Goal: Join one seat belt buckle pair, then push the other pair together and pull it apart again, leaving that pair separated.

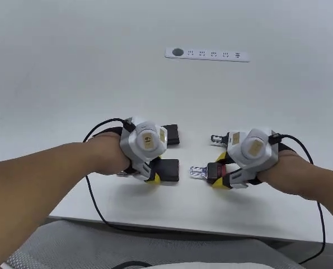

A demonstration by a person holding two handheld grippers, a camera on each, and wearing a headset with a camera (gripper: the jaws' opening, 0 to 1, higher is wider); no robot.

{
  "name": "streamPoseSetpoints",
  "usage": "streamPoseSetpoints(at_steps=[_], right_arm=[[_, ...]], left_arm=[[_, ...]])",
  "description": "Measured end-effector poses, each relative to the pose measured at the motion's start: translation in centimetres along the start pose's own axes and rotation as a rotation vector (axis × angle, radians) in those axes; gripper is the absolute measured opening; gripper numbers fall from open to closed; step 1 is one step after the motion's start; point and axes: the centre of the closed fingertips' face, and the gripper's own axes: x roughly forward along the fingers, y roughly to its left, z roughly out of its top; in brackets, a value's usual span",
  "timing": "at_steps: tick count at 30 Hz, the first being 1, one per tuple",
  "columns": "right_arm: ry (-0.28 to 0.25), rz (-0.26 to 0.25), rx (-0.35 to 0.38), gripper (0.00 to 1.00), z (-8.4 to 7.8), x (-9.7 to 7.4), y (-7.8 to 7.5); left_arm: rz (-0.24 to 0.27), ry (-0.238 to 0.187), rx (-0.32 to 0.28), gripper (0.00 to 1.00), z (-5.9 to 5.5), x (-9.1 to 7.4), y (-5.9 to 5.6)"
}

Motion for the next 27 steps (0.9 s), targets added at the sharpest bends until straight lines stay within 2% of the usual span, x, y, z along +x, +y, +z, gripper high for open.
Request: streamPoseSetpoints(at_steps=[9,23,27], right_arm=[[-0.009,0.000,-0.023,0.34,1.7,1.0,0.4],[-0.005,-0.006,-0.062,0.34,2.4,1.4,0.7],[-0.018,-0.003,-0.049,0.34,2.7,1.6,0.7]], left_arm=[[0.001,0.009,-0.002,0.33,-0.2,0.1,0.0],[0.001,0.030,-0.004,0.33,-0.2,0.2,0.0],[0.000,0.033,0.001,0.33,-0.1,0.2,0.0]])
